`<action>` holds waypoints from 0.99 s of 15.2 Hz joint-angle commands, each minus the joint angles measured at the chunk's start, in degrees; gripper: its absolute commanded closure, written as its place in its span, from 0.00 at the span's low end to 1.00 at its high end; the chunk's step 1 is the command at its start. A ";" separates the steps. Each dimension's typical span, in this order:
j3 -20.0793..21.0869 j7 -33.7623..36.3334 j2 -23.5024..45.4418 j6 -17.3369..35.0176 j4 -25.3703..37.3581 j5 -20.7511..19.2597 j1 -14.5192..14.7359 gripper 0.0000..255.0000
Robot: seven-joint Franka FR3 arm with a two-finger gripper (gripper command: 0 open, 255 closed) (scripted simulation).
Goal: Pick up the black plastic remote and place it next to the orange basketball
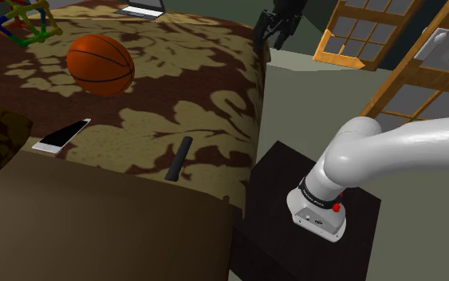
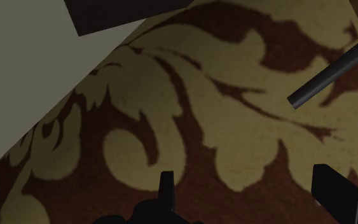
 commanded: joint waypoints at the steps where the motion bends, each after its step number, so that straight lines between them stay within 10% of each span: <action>1: 0.00 0.00 0.00 0.00 0.00 0.00 0.00 0.00; 15: 19.41 33.63 2.39 14.85 -15.14 12.64 -1.78 0.00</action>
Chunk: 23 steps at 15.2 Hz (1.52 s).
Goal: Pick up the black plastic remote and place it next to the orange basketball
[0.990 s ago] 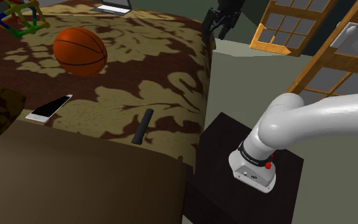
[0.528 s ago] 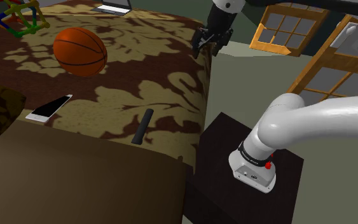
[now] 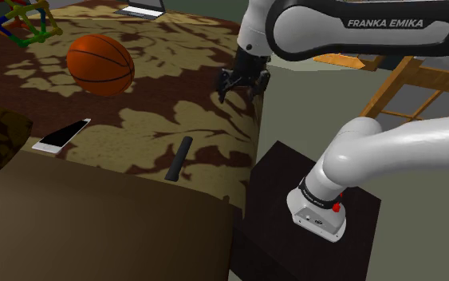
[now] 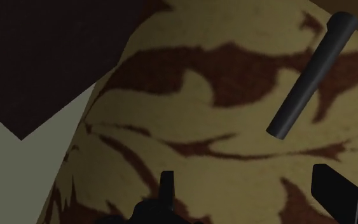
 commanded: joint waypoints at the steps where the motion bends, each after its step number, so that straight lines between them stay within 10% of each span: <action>1: 3.17 5.14 2.49 2.92 -0.61 1.95 -0.35 0.00; 11: 19.60 30.13 19.82 17.70 1.65 6.95 -4.77 0.00; 17: 30.38 49.09 35.63 26.69 7.33 0.37 -11.49 0.00; 23: 32.37 53.82 41.35 31.73 6.76 -4.80 -13.04 0.00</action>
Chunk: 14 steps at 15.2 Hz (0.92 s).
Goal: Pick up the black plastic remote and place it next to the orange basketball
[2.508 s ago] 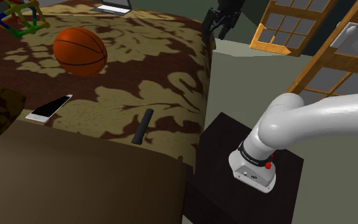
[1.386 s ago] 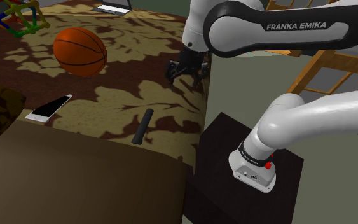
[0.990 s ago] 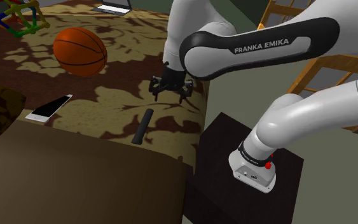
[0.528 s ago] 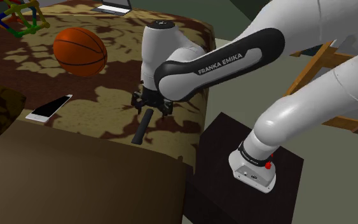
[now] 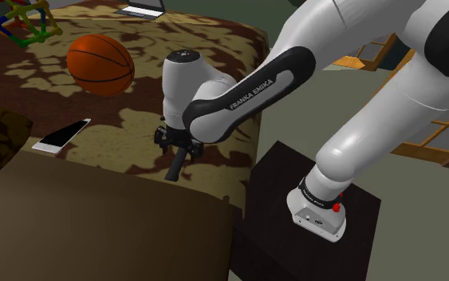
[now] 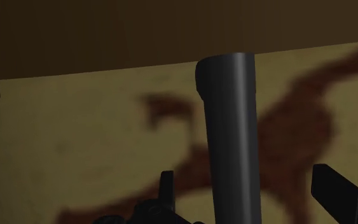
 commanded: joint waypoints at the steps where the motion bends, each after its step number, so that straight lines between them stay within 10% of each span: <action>1: 0.59 1.60 1.85 1.86 -0.43 -1.91 -0.39 0.00; 10: 0.82 2.89 3.39 3.19 -0.68 -3.69 -0.66 0.00; 11: 0.82 2.89 3.39 3.19 -0.68 -3.69 -0.66 1.00; 14: 0.82 2.86 3.35 3.16 -0.67 -3.65 -0.65 1.00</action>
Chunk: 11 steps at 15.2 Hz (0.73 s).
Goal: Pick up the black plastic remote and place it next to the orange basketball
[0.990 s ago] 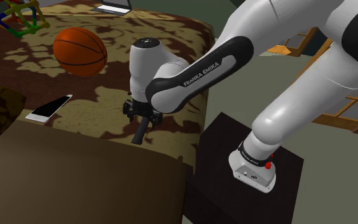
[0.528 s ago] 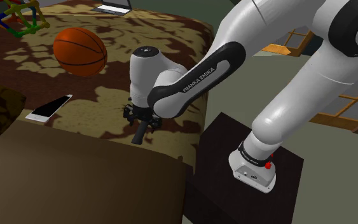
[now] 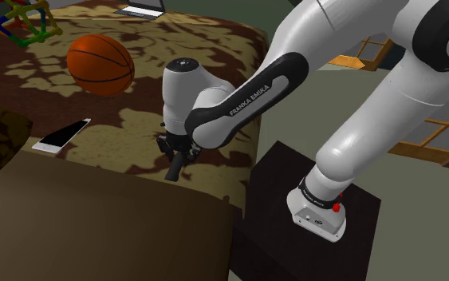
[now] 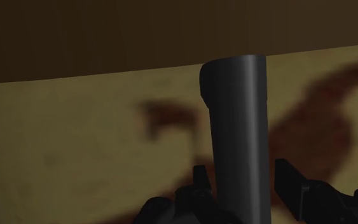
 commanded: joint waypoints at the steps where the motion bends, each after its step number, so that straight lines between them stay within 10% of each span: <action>1: -0.03 -0.01 0.21 0.35 0.00 -0.01 -0.03 1.00; 11: -0.88 -3.29 -3.99 -3.96 1.25 4.46 0.73 1.00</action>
